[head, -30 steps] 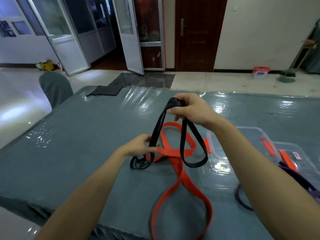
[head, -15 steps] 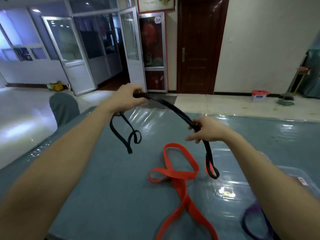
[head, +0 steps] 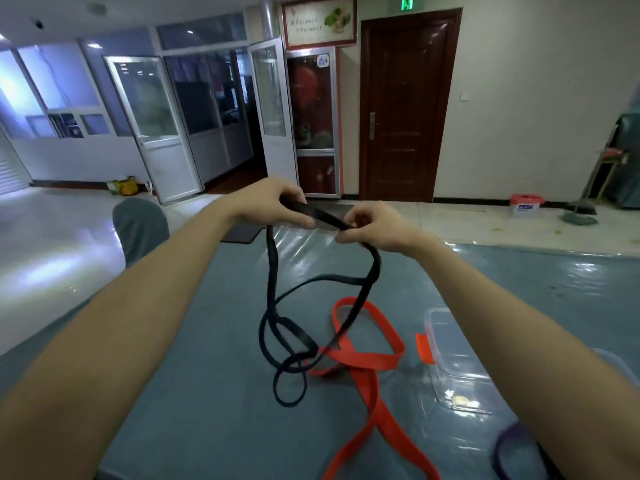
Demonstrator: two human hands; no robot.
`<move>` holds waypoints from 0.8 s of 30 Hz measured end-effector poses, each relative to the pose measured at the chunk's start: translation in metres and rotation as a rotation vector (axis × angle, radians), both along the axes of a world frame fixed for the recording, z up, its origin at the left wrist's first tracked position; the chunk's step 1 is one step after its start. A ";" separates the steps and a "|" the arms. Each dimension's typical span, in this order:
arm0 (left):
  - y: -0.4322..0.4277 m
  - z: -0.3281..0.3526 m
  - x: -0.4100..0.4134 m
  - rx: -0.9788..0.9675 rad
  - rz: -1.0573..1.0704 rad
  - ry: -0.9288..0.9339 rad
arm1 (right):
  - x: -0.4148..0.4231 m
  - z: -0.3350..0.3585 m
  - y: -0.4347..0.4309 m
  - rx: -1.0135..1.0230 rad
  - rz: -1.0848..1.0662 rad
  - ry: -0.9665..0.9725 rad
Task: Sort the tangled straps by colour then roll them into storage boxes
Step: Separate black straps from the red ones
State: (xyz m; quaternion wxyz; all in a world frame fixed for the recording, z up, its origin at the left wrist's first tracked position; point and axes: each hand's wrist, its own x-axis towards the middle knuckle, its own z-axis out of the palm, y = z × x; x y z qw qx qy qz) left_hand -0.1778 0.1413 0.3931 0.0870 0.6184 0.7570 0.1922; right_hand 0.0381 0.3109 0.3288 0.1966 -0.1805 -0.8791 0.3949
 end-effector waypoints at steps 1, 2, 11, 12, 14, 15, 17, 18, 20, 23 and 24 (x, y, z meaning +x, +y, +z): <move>-0.001 0.000 0.000 0.070 -0.003 -0.094 | 0.001 0.001 0.000 0.019 0.038 -0.046; -0.001 0.000 0.001 0.147 -0.005 -0.189 | 0.002 0.000 0.001 -0.018 0.054 -0.030; 0.040 -0.011 0.066 0.233 -0.191 -0.640 | 0.031 -0.073 -0.002 -0.329 -0.030 0.197; 0.047 -0.011 0.074 0.219 -0.203 -0.631 | 0.037 -0.078 0.000 -0.334 -0.072 0.226; 0.062 -0.007 0.090 0.210 -0.219 -0.589 | 0.052 -0.087 0.004 -0.295 -0.145 0.213; 0.069 -0.004 0.098 0.218 -0.227 -0.585 | 0.060 -0.091 0.005 -0.283 -0.171 0.191; 0.081 0.004 0.119 0.249 -0.244 -0.624 | 0.078 -0.093 0.007 -0.313 -0.182 0.184; 0.088 0.009 0.130 0.269 -0.257 -0.662 | 0.087 -0.092 0.009 -0.328 -0.166 0.194; 0.101 0.020 0.157 0.312 -0.288 -0.783 | 0.103 -0.088 0.014 -0.348 -0.120 0.200; 0.122 0.038 0.197 0.350 -0.377 -0.961 | 0.125 -0.085 0.021 -0.439 -0.061 0.223; 0.131 0.043 0.211 0.353 -0.409 -0.977 | 0.136 -0.086 0.026 -0.483 -0.058 0.239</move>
